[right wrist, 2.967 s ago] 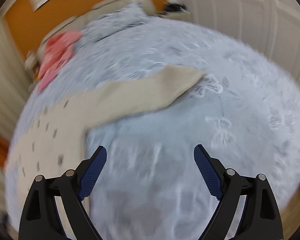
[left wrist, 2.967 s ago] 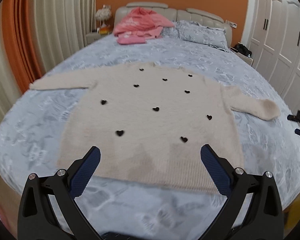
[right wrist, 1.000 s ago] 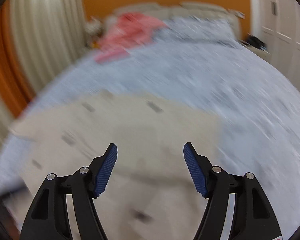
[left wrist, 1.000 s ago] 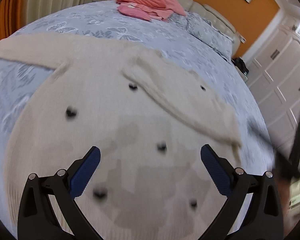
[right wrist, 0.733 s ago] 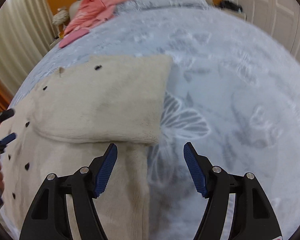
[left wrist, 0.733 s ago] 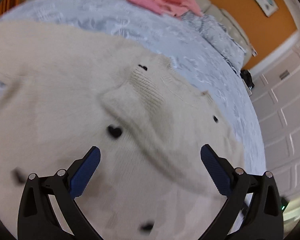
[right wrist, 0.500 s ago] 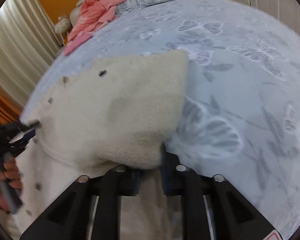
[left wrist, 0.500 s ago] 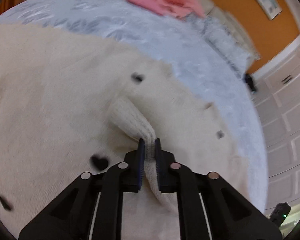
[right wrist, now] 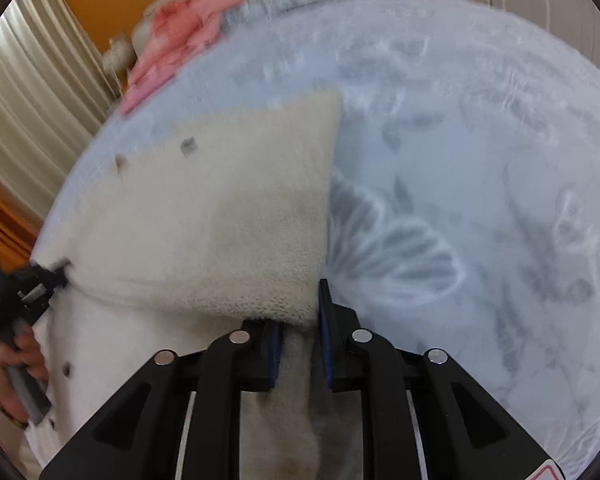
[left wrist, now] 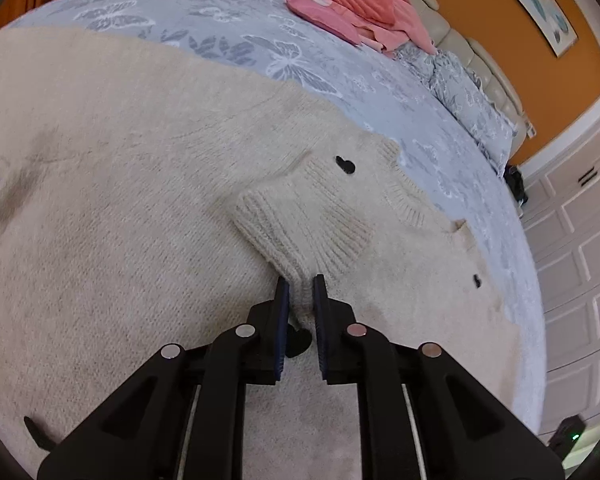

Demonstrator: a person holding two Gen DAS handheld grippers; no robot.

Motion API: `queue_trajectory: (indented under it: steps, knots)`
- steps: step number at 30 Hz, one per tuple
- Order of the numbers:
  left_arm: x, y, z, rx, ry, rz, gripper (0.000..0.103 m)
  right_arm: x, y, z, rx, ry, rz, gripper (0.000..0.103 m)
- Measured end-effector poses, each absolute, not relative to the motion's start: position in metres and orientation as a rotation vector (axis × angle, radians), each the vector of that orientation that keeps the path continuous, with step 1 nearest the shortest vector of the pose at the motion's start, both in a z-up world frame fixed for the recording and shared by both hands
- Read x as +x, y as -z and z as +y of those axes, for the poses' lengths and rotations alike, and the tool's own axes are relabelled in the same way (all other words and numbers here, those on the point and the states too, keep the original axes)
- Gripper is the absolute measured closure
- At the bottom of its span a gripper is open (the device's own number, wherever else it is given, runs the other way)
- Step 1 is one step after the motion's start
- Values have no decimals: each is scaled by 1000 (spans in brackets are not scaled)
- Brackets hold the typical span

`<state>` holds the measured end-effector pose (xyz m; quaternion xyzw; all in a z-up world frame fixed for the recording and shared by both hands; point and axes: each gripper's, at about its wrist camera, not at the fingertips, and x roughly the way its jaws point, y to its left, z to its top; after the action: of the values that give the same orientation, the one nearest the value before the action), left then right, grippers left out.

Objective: Fold small clothes

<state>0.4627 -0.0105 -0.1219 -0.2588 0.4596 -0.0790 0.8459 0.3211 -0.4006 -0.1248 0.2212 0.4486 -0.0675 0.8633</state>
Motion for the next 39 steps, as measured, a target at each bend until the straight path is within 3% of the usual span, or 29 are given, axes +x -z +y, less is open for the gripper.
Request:
queue_trajectory:
  steps: [2, 6, 9, 18, 24, 26, 28, 29, 33, 39]
  knots:
    - [454, 116, 3, -609, 197, 960, 85, 319, 111, -399, 457, 161, 934, 84]
    - [425, 106, 51, -634, 172, 900, 46, 292, 85, -380, 361, 201, 878, 74]
    - [407, 106, 117, -720, 59, 855, 34, 255, 80, -361, 389, 161, 875, 60]
    - [420, 114, 319, -972, -451, 677, 34, 181, 108, -282, 383, 11, 973, 52]
    - [456, 119, 369, -962, -516, 683, 34, 166, 124, -250, 226, 20, 943, 31]
    - [464, 117, 372, -930, -498, 685, 38, 166, 128, -236, 131, 24, 939, 21]
    - [473, 118, 376, -893, -456, 703, 65, 169, 133, -224, 57, 31, 943, 13]
    - [473, 118, 382, -896, -436, 719, 88, 169, 134, -221, 40, 35, 940, 10]
    - [464, 105, 379, -893, -423, 642, 96, 168, 136, -228, 78, 22, 933, 9]
    - [468, 24, 303, -722, -186, 518, 97, 168, 137, -228, 90, 11, 932, 5]
